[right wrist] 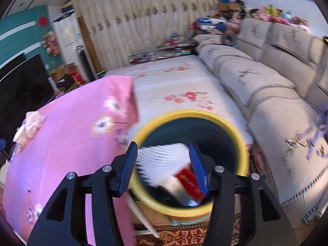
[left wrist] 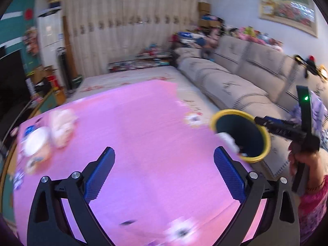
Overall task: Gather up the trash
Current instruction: 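Reach the right gripper to the crumpled white tissue and grasp it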
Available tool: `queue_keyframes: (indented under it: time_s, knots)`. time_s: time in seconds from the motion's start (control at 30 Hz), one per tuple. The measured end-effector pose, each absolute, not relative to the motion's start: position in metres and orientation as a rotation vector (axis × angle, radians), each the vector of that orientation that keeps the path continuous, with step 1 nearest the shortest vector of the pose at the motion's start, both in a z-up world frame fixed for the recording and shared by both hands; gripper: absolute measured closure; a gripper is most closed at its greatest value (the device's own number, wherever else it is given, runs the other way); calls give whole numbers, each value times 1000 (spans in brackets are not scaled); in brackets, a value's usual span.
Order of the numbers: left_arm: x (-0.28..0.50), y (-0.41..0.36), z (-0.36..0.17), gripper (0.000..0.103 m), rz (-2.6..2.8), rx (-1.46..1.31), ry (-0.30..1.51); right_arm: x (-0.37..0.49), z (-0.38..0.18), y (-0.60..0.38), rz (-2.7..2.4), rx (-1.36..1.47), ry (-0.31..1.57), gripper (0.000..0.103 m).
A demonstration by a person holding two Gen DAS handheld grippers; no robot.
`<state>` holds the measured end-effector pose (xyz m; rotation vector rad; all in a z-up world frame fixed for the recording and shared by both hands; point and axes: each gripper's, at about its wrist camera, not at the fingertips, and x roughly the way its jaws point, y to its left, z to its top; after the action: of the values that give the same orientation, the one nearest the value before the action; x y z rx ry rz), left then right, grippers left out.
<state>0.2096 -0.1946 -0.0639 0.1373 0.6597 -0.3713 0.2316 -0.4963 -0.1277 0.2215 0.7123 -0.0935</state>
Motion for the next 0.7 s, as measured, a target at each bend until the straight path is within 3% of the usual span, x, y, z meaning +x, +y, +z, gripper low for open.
queue_keyframes:
  time_s: [0.33,0.7]
  knots:
    - [174,-16,-76,6,-54,-39,657,318,-87,-300,249,96,732,51]
    - [180,27,-98,6,-62,-71,678,392,-82,-133,411,38,774,48]
